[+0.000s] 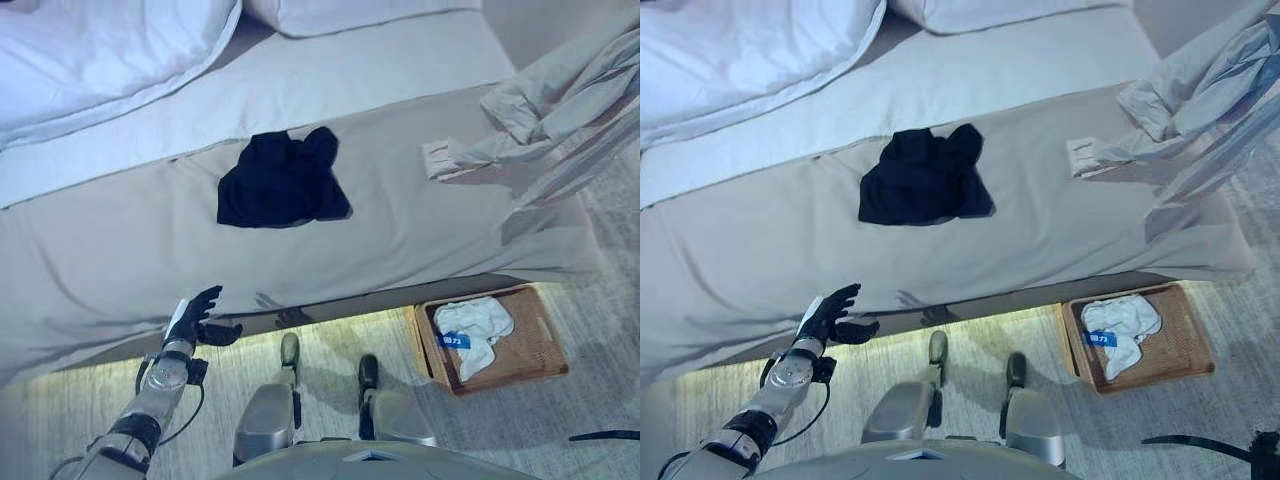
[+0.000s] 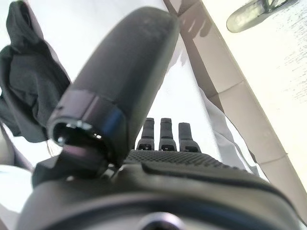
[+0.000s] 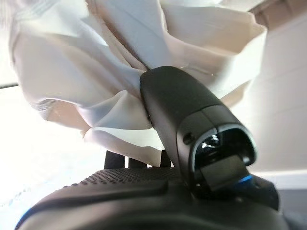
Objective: Pick up the clothes from the bed and place them into the basket
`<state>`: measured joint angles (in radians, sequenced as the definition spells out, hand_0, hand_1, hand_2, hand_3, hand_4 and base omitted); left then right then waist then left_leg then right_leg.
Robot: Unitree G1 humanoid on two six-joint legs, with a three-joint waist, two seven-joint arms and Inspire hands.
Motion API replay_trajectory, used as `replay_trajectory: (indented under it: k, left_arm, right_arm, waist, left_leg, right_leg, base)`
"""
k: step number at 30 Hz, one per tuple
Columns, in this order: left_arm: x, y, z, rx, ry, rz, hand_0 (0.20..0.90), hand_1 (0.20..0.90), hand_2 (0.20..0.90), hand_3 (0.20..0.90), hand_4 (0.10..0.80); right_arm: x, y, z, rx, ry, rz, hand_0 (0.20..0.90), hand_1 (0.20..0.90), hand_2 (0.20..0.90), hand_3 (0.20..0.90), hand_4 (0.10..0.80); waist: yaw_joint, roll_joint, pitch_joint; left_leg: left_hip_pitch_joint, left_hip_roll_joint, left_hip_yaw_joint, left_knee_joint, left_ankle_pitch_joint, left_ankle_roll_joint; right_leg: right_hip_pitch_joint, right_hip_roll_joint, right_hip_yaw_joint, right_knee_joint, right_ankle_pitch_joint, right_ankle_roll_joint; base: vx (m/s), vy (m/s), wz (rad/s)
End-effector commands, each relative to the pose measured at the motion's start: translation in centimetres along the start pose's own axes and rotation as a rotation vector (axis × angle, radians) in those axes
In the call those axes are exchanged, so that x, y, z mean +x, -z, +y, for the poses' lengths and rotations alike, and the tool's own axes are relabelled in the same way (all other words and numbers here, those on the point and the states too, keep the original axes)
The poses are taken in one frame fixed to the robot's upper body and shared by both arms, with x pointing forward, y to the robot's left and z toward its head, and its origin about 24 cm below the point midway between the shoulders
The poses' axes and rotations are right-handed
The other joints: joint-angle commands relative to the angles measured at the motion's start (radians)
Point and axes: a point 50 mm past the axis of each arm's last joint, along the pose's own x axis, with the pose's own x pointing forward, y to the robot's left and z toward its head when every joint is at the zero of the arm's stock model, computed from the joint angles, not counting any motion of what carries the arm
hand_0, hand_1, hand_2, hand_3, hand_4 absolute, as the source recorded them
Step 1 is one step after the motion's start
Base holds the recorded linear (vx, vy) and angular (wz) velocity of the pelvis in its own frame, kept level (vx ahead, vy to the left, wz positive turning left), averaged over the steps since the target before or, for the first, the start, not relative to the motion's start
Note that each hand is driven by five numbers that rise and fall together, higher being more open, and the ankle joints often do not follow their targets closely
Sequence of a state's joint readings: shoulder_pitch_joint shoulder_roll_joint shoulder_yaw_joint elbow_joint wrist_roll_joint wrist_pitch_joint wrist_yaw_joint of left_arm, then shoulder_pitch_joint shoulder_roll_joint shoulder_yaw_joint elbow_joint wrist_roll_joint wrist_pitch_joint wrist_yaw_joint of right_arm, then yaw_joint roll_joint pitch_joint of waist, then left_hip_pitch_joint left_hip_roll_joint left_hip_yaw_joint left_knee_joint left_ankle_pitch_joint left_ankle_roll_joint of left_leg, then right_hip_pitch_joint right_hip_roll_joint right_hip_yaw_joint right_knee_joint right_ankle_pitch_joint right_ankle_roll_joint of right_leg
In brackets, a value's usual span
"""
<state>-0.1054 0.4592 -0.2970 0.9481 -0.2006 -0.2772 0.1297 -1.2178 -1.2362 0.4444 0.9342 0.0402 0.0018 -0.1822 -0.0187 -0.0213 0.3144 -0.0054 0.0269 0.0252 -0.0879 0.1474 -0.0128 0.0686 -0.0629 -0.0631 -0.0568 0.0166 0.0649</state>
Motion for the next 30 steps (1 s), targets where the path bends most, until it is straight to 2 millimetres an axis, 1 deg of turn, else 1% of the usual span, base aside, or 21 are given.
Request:
replay_trajectory:
  k: [1, 5, 9, 11, 12, 19, 25, 30]
  left_arm:
    - [-1.2, 2.2, 0.4, 0.034, -0.009, 0.033, 0.9, 0.9, 0.9, 0.9, 0.8]
    - [-1.1, 2.2, 0.3, 0.031, -0.006, 0.032, 0.9, 0.9, 0.9, 0.9, 0.8]
    - [-1.1, 2.3, 0.3, 0.032, -0.01, 0.038, 0.9, 0.9, 0.9, 0.9, 0.8]
    - [-1.1, 2.4, 0.3, 0.033, -0.012, 0.04, 0.9, 0.9, 0.9, 0.9, 0.8]
    - [-1.0, 2.4, 0.5, 0.028, -0.019, 0.043, 0.9, 0.9, 0.9, 0.9, 0.8]
    - [-1.0, 2.8, 1.1, 0.02, -0.047, 0.075, 0.9, 0.9, 0.9, 0.9, 0.8]
    - [-1.1, 3.1, 0.9, 0.018, -0.042, 0.091, 0.9, 0.9, 0.9, 0.9, 0.8]
    - [-1.2, 3.3, 0.7, 0.012, -0.042, 0.099, 0.9, 0.9, 0.9, 0.9, 0.8]
  right_arm:
    - [-0.5, -1.3, -2.6, -0.06, 0.075, -0.148, 0.3, 0.3, 0.3, 0.2, 0.1]
    - [-0.8, -1.3, -2.7, -0.09, 0.067, -0.169, 0.3, 0.3, 0.3, 0.2, 0.1]
    - [-1.1, -1.1, -2.9, -0.095, 0.105, -0.187, 0.3, 0.3, 0.3, 0.2, 0.1]
    - [-1.2, -0.9, -3.0, -0.093, 0.114, -0.19, 0.3, 0.3, 0.3, 0.2, 0.1]
    - [-1.4, -0.9, -3.2, -0.091, 0.125, -0.199, 0.3, 0.3, 0.3, 0.2, 0.1]
    - [-2.3, 0.0, -3.8, -0.06, 0.161, -0.218, 0.3, 0.3, 0.3, 0.2, 0.1]
    - [-2.8, 0.9, -3.6, -0.056, 0.153, -0.208, 0.3, 0.3, 0.3, 0.2, 0.1]
    - [-3.4, 2.1, -2.5, -0.066, 0.086, -0.182, 0.3, 0.3, 0.3, 0.2, 0.1]
  waist:
    - [-0.022, -0.057, -0.26]
    - [-0.05, -0.061, -0.272]
    - [-0.077, -0.062, -0.28]
    - [-0.083, -0.062, -0.281]
    - [-0.1, -0.06, -0.284]
    - [-0.137, -0.054, -0.291]
    - [-0.156, -0.05, -0.295]
    - [-0.169, -0.045, -0.3]
  left_leg:
    - [0.093, -0.001, 0.033, 0.001, -0.147, -0.002]
    - [0.11, 0.004, 0.052, 0.001, -0.159, 0.0]
    - [0.12, 0.008, 0.074, 0.001, -0.169, 0.001]
    - [0.123, 0.01, 0.081, 0.001, -0.172, 0.0]
    - [0.125, 0.011, 0.092, 0.001, -0.175, 0.0]
    - [0.137, 0.014, 0.122, 0.001, -0.186, 0.004]
    - [0.144, 0.015, 0.137, 0.001, -0.193, 0.007]
    - [0.149, 0.016, 0.147, 0.001, -0.197, 0.005]
  right_leg:
    - [-0.036, 0.013, 0.074, 0.045, 0.025, -0.002]
    - [-0.035, 0.013, 0.106, 0.033, 0.04, 0.005]
    - [-0.037, 0.014, 0.138, 0.008, 0.065, 0.015]
    - [-0.039, 0.013, 0.145, 0.004, 0.069, 0.018]
    - [-0.044, 0.014, 0.157, 0.0, 0.075, 0.022]
    - [-0.063, 0.021, 0.197, 0.009, 0.08, 0.03]
    - [-0.067, 0.024, 0.215, 0.009, 0.081, 0.032]
    - [-0.068, 0.027, 0.221, 0.007, 0.082, 0.034]
  base:
    - [0.018, 0.091, -0.11]
    - [0.011, 0.071, -0.19]
    - [-0.005, 0.049, -0.26]
    - [-0.01, 0.043, -0.16]
    - [-0.01, 0.058, -0.15]
    - [-0.006, 0.031, -0.22]
    - [-0.002, 0.006, -0.12]
    - [0.004, 0.001, -0.06]
